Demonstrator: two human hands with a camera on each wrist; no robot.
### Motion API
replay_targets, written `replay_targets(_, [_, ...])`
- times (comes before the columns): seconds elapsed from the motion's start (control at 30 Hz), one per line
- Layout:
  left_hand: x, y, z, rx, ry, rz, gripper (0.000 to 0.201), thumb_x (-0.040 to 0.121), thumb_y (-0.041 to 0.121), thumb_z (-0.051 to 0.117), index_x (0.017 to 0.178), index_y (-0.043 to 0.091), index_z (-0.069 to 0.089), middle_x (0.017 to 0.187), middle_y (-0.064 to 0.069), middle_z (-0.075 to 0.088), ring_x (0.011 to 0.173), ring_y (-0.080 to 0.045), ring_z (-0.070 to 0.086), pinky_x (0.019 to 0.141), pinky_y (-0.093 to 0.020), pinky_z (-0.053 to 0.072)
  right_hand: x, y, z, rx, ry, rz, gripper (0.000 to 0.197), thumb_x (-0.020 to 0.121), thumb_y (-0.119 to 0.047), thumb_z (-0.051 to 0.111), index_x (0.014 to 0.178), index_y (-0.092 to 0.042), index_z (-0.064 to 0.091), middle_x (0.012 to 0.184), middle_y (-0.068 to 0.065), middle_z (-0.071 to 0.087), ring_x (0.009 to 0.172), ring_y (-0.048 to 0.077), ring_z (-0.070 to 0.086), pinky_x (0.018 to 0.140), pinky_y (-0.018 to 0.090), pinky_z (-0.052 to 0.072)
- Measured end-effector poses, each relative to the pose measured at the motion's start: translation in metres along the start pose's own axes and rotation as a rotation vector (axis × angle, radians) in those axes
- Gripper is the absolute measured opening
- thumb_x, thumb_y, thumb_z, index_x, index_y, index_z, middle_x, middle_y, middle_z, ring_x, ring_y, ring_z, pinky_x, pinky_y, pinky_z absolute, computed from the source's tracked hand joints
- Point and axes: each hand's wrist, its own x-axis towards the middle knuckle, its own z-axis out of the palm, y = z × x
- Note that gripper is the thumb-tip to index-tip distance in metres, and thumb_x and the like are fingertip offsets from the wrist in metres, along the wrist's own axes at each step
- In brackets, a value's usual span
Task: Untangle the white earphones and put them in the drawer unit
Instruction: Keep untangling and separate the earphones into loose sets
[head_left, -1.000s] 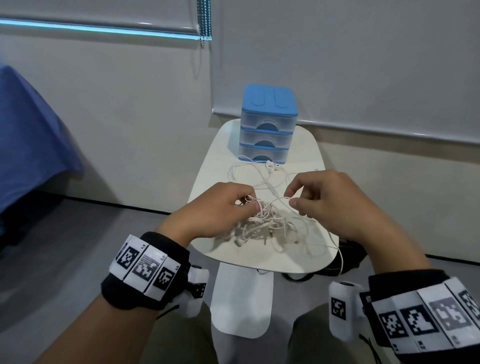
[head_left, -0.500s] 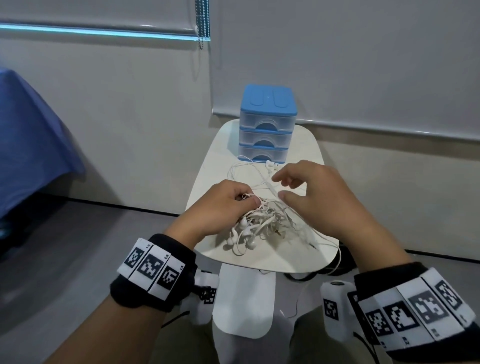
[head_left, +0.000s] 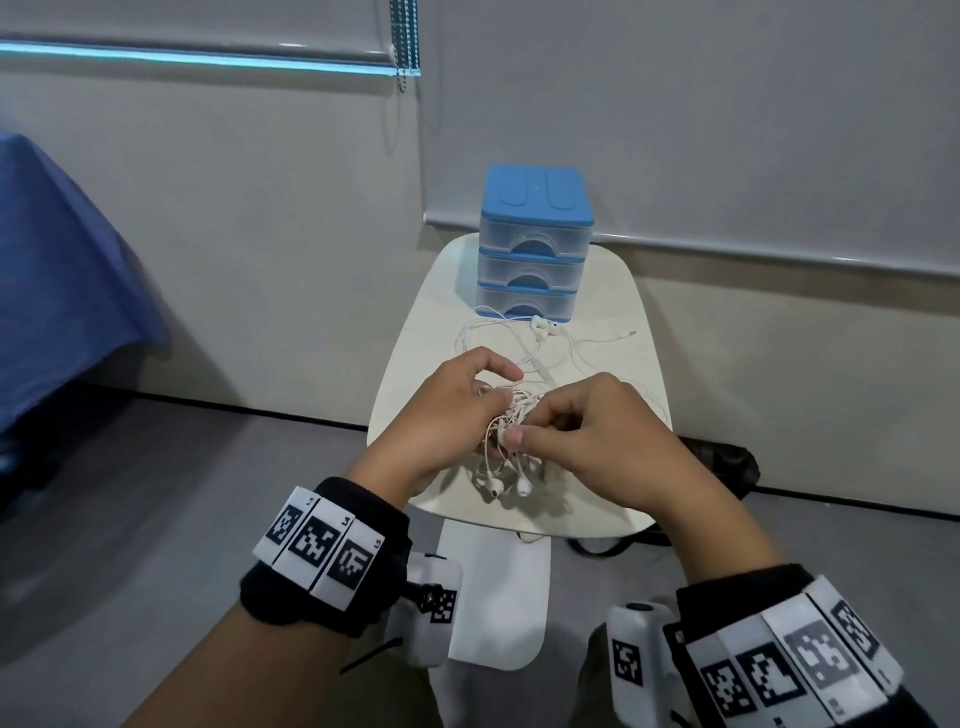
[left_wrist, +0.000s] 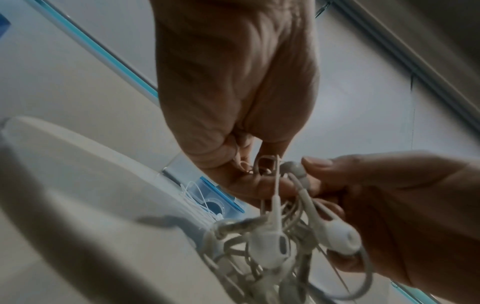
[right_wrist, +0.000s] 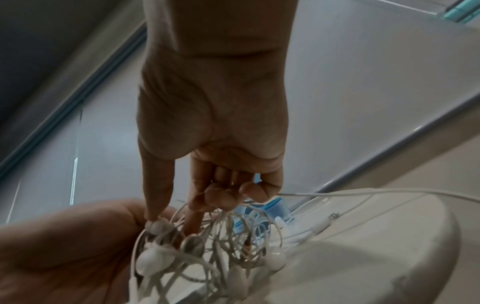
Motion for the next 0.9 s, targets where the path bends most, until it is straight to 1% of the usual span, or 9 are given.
replay_targets(0.13, [-0.001, -0.004, 0.003, -0.041, 0.002, 0.006, 0.024, 0.102, 0.011, 0.056, 0.110, 0.030, 0.068, 0.068, 0.002, 0.054, 0.064, -0.020, 0.053, 0.068, -0.039, 0.050, 0.001, 0.003, 0.004, 0.034, -0.021, -0.008, 0.022, 0.078, -0.025, 0.089, 0.078, -0.011, 0.071, 0.054, -0.007, 0.058, 0.051, 0.007, 0.049, 0.057, 0.021, 0.040])
replay_targets(0.27, [-0.004, -0.003, 0.003, -0.088, -0.009, 0.019, 0.025, 0.103, 0.010, 0.055, 0.114, 0.029, 0.067, 0.069, 0.001, 0.054, 0.064, -0.018, 0.050, 0.068, -0.037, 0.048, -0.001, 0.007, 0.003, 0.008, -0.041, -0.032, 0.024, 0.077, -0.019, 0.089, 0.083, -0.016, 0.067, 0.061, -0.007, 0.060, 0.054, 0.005, 0.050, 0.056, 0.019, 0.040])
replay_targets(0.4, [-0.006, -0.004, 0.002, -0.106, -0.006, 0.028, 0.025, 0.103, 0.010, 0.056, 0.117, 0.029, 0.066, 0.069, 0.001, 0.053, 0.068, -0.020, 0.052, 0.070, -0.039, 0.049, -0.004, 0.009, 0.002, 0.053, -0.055, -0.058, 0.023, 0.078, -0.006, 0.087, 0.086, -0.011, 0.066, 0.071, -0.001, 0.067, 0.060, 0.005, 0.057, 0.061, 0.016, 0.046])
replay_targets(0.6, [-0.009, -0.005, -0.002, -0.047, 0.027, 0.059, 0.028, 0.104, 0.014, 0.055, 0.114, 0.035, 0.069, 0.076, 0.001, 0.054, 0.064, -0.011, 0.049, 0.064, -0.028, 0.041, -0.002, 0.012, -0.010, 0.066, -0.108, -0.038, 0.016, 0.084, -0.003, 0.081, 0.089, -0.017, 0.075, 0.078, 0.005, 0.074, 0.068, 0.011, 0.060, 0.071, 0.028, 0.050])
replay_targets(0.67, [-0.011, -0.001, -0.003, -0.067, -0.026, 0.057, 0.027, 0.105, 0.019, 0.054, 0.114, 0.037, 0.071, 0.085, -0.002, 0.060, 0.073, -0.014, 0.053, 0.070, -0.030, 0.041, -0.002, 0.013, -0.016, 0.090, -0.066, -0.032, 0.010, 0.088, -0.007, 0.079, 0.086, -0.017, 0.077, 0.078, 0.009, 0.073, 0.070, 0.014, 0.060, 0.073, 0.033, 0.049])
replay_targets(0.73, [-0.016, 0.004, -0.003, -0.141, -0.168, 0.087, 0.023, 0.103, 0.029, 0.057, 0.121, 0.036, 0.070, 0.109, -0.002, 0.071, 0.089, -0.017, 0.061, 0.076, -0.031, 0.043, -0.002, 0.009, -0.020, 0.188, 0.018, -0.039, 0.009, 0.091, -0.010, 0.076, 0.083, -0.014, 0.075, 0.076, 0.014, 0.069, 0.069, 0.015, 0.058, 0.072, 0.031, 0.047])
replay_targets(0.8, [-0.021, 0.007, -0.001, -0.118, -0.263, 0.178, 0.030, 0.096, 0.030, 0.068, 0.126, 0.031, 0.067, 0.126, -0.001, 0.067, 0.090, -0.016, 0.062, 0.074, -0.025, 0.046, -0.001, 0.002, -0.022, 0.300, 0.102, -0.054, 0.013, 0.093, -0.007, 0.071, 0.081, -0.011, 0.072, 0.070, 0.007, 0.064, 0.066, 0.009, 0.056, 0.066, 0.019, 0.044])
replay_targets(0.83, [-0.022, 0.008, 0.000, -0.114, -0.264, 0.217, 0.032, 0.094, 0.024, 0.073, 0.126, 0.025, 0.066, 0.125, 0.000, 0.066, 0.083, -0.013, 0.062, 0.071, -0.022, 0.047, -0.001, -0.002, -0.023, 0.352, 0.130, -0.064, 0.014, 0.094, -0.005, 0.069, 0.080, -0.009, 0.070, 0.069, 0.003, 0.063, 0.064, 0.007, 0.055, 0.063, 0.015, 0.042])
replay_targets(0.9, [-0.021, 0.010, 0.003, -0.121, -0.224, 0.238, 0.027, 0.094, 0.012, 0.075, 0.119, 0.014, 0.065, 0.113, 0.002, 0.070, 0.075, -0.005, 0.062, 0.070, -0.017, 0.048, 0.001, -0.010, -0.025, 0.448, 0.171, -0.080, 0.018, 0.094, -0.005, 0.066, 0.078, -0.013, 0.066, 0.071, 0.001, 0.064, 0.067, 0.008, 0.054, 0.063, 0.020, 0.041])
